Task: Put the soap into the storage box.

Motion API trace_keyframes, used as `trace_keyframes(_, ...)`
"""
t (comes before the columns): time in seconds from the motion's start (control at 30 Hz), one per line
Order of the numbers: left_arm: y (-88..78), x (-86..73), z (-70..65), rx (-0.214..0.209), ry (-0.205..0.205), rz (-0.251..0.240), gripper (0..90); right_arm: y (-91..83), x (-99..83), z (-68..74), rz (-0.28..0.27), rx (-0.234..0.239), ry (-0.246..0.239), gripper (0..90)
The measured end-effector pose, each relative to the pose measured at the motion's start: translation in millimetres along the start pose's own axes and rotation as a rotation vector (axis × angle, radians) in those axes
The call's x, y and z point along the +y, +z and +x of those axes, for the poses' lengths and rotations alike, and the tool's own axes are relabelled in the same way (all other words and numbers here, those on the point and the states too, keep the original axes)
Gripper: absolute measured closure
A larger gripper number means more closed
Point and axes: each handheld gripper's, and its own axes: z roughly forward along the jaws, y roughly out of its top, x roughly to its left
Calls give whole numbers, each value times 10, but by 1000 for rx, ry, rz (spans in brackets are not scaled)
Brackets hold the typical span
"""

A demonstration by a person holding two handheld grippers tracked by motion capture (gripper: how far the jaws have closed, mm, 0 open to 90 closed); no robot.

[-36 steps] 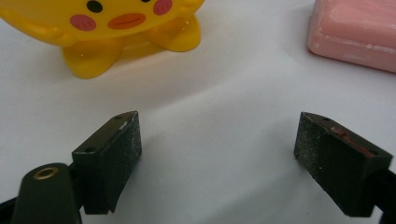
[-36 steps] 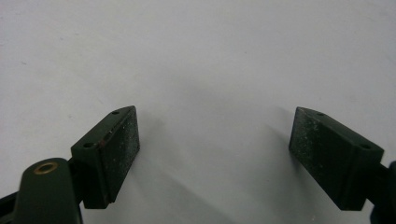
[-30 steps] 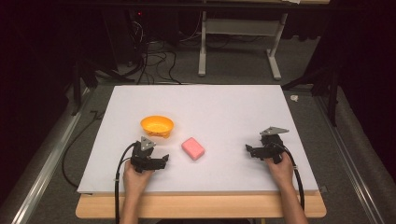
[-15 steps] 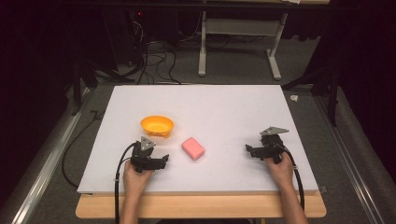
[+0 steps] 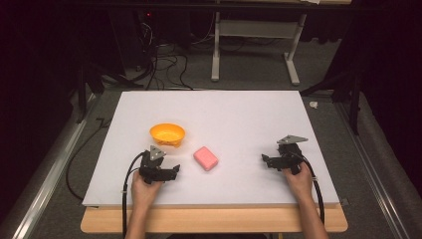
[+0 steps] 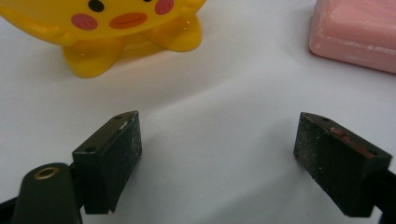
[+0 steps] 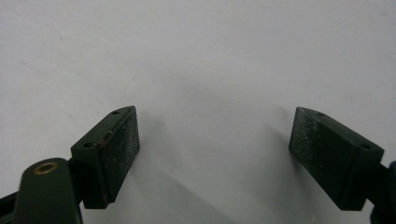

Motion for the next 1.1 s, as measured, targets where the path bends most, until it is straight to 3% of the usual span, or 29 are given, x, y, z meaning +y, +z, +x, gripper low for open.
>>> trace_keyframes(0.33, -12, 5, -7, 15, -2, -7, 181, 0, 0, -1, 1, 0, -2, 168)
trace_keyframes(0.77, -113, 37, -129, -69, -4, -51, 181, 0, 0, -1, 0, -1, -2, 168)
trace_keyframes(1.1, -181, 80, -242, -101, 10, -77, 181, 0, -1, -2, -1, -1, -5, 168)
